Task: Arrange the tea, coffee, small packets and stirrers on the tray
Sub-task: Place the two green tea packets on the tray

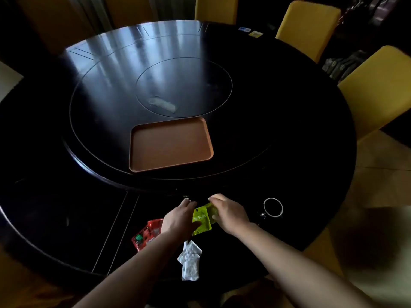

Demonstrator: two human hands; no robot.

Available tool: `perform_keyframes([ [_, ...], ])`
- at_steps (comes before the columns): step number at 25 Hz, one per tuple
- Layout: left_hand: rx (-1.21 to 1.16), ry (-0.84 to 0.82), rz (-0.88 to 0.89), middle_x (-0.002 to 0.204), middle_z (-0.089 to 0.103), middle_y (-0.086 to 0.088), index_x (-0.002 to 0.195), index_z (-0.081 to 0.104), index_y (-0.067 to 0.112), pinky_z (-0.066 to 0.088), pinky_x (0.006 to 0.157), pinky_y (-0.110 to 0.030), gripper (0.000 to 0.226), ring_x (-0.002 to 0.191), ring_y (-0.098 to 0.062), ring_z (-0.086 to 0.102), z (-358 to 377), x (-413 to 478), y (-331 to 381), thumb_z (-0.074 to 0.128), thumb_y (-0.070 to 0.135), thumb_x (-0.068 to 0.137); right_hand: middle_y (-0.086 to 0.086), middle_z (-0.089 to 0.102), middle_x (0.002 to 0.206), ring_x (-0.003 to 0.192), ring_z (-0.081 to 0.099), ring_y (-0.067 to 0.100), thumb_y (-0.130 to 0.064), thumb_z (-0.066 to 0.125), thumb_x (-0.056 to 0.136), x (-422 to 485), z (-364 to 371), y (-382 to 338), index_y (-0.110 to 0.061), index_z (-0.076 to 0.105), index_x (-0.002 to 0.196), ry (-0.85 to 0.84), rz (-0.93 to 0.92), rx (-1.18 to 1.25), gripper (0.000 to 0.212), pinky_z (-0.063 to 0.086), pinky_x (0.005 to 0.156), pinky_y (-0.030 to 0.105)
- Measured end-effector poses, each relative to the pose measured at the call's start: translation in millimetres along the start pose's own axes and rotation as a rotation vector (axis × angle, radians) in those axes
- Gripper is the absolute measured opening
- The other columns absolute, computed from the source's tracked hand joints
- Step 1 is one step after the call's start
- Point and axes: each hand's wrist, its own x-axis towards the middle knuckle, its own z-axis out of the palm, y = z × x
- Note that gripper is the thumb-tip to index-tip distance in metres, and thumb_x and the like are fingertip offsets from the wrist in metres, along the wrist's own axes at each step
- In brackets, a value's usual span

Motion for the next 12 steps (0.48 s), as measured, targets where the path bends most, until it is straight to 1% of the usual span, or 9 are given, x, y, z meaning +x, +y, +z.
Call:
perform_keyframes([
  [2, 0.032, -0.011, 0.024, 0.134, 0.053, 0.011, 0.139, 0.045, 0.034, 0.055, 0.079, -0.037, 0.068, 0.109, -0.020, 0.064, -0.8, 6.0, 1.0, 0.075, 0.044, 0.079, -0.010, 0.045, 0.148, 0.121, 0.058, 0.025, -0.014, 0.070, 0.083, 3.9, 2.7, -0.3, -0.027, 0.044, 0.138, -0.028, 0.027, -0.008, 0.061, 0.051, 0.095, 0.035],
  [3, 0.055, -0.027, 0.035, 0.134, 0.054, 0.010, 0.139, 0.045, 0.034, 0.055, 0.079, -0.037, 0.069, 0.108, -0.021, 0.064, 1.4, 7.9, 1.4, 0.076, 0.044, 0.079, -0.011, 0.044, 0.148, 0.119, 0.059, 0.025, -0.015, 0.070, 0.083, 2.5, 5.7, 0.6, -0.029, 0.043, 0.138, -0.053, 0.035, -0.039, 0.062, 0.051, 0.093, 0.035],
  [5, 0.101, -0.065, 0.047, 0.130, 0.057, 0.007, 0.138, 0.045, 0.032, 0.055, 0.076, -0.037, 0.067, 0.104, -0.023, 0.066, 5.4, 13.4, 2.3, 0.076, 0.041, 0.079, -0.013, 0.042, 0.144, 0.108, 0.064, 0.028, -0.017, 0.070, 0.083, 2.7, 10.9, 2.7, -0.032, 0.040, 0.135, -0.093, 0.043, -0.101, 0.062, 0.053, 0.082, 0.036],
  [7, 0.146, -0.073, 0.072, 0.124, 0.058, 0.004, 0.137, 0.048, 0.030, 0.054, 0.072, -0.036, 0.064, 0.097, -0.024, 0.066, 8.6, 17.3, 1.1, 0.075, 0.038, 0.080, -0.007, 0.040, 0.137, 0.095, 0.066, 0.031, -0.019, 0.070, 0.083, 3.5, 12.2, 5.1, -0.032, 0.035, 0.136, -0.085, 0.041, -0.154, 0.065, 0.053, 0.073, 0.037],
  [9, 0.142, -0.058, 0.087, 0.118, 0.058, 0.002, 0.130, 0.054, 0.028, 0.051, 0.068, -0.033, 0.055, 0.091, -0.024, 0.066, 10.9, 19.5, -0.6, 0.074, 0.035, 0.080, 0.000, 0.039, 0.133, 0.091, 0.066, 0.031, -0.019, 0.069, 0.085, 2.7, 10.8, 5.9, -0.027, 0.033, 0.141, -0.074, 0.072, -0.192, 0.068, 0.053, 0.071, 0.038],
  [10, 0.113, -0.040, 0.086, 0.115, 0.059, 0.002, 0.123, 0.058, 0.027, 0.051, 0.068, -0.032, 0.046, 0.090, -0.023, 0.066, 12.2, 20.3, -0.7, 0.074, 0.032, 0.080, 0.002, 0.040, 0.130, 0.089, 0.066, 0.029, -0.018, 0.069, 0.086, 1.3, 11.0, 6.6, -0.024, 0.034, 0.141, -0.063, 0.086, -0.200, 0.066, 0.053, 0.070, 0.038],
  [11, 0.055, -0.024, 0.069, 0.111, 0.061, 0.002, 0.114, 0.063, 0.026, 0.051, 0.068, -0.030, 0.035, 0.089, -0.022, 0.065, 12.7, 20.4, -0.8, 0.074, 0.029, 0.080, 0.002, 0.042, 0.125, 0.086, 0.066, 0.027, -0.018, 0.068, 0.086, -0.8, 11.2, 7.2, -0.022, 0.038, 0.138, -0.046, 0.096, -0.197, 0.060, 0.054, 0.069, 0.037],
  [12, -0.020, -0.008, 0.038, 0.106, 0.063, 0.002, 0.103, 0.068, 0.025, 0.053, 0.069, -0.031, 0.023, 0.088, -0.021, 0.065, 13.0, 20.5, -0.5, 0.073, 0.027, 0.080, 0.001, 0.044, 0.119, 0.083, 0.066, 0.025, -0.017, 0.066, 0.087, -3.2, 11.0, 7.8, -0.021, 0.045, 0.132, -0.027, 0.109, -0.188, 0.049, 0.054, 0.067, 0.036],
])
